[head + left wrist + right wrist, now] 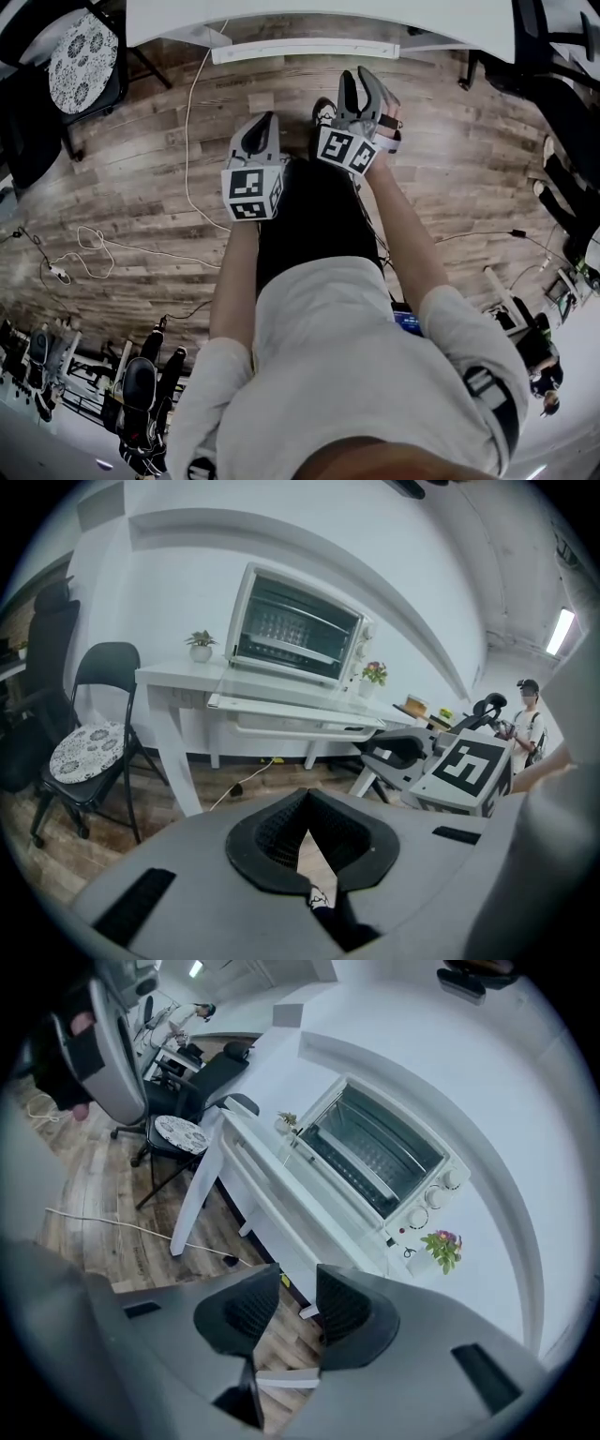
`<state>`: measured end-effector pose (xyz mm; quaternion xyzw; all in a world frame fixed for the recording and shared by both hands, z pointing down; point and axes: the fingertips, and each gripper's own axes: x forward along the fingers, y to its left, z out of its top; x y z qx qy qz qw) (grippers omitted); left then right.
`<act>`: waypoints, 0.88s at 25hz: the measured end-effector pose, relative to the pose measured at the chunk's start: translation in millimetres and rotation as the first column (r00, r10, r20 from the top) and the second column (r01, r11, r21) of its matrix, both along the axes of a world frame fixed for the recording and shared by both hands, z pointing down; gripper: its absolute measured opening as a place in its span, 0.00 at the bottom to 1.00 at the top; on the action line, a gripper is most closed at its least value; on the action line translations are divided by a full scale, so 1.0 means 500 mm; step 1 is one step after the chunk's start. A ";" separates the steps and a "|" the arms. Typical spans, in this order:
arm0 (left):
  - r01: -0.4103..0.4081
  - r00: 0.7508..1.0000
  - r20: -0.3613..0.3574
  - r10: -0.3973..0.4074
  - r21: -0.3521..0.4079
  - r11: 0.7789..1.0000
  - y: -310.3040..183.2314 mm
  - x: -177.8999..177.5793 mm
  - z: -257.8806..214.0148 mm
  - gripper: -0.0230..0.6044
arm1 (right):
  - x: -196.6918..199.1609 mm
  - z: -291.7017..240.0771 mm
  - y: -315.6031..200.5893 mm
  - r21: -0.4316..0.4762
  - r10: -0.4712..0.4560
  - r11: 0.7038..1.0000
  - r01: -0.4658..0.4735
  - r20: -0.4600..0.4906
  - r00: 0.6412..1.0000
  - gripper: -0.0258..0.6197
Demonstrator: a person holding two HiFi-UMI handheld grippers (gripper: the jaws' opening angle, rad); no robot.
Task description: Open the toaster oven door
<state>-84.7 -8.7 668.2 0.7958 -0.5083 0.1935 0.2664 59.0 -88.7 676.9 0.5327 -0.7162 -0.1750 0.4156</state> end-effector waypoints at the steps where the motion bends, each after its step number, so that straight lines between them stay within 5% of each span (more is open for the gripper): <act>1: -0.003 1.000 0.001 0.003 -0.002 1.000 0.001 0.002 0.000 0.06 | 0.001 0.001 0.009 -0.013 0.004 1.000 -0.004 0.012 1.000 0.23; 8: 0.009 1.000 -0.002 -0.009 -0.027 1.000 0.007 0.000 0.022 0.06 | -0.008 0.037 0.080 -0.138 0.023 0.990 -0.011 0.082 0.996 0.04; 13: 0.027 0.999 -0.020 -0.028 -0.043 0.999 0.012 0.008 0.026 0.06 | -0.021 0.050 0.127 -0.256 -0.003 0.966 0.042 0.151 0.989 0.04; 22: 0.042 0.998 -0.047 -0.043 -0.029 0.999 -0.020 0.021 -0.034 0.06 | -0.016 -0.007 0.132 -0.337 -0.001 0.937 0.094 0.266 0.964 0.04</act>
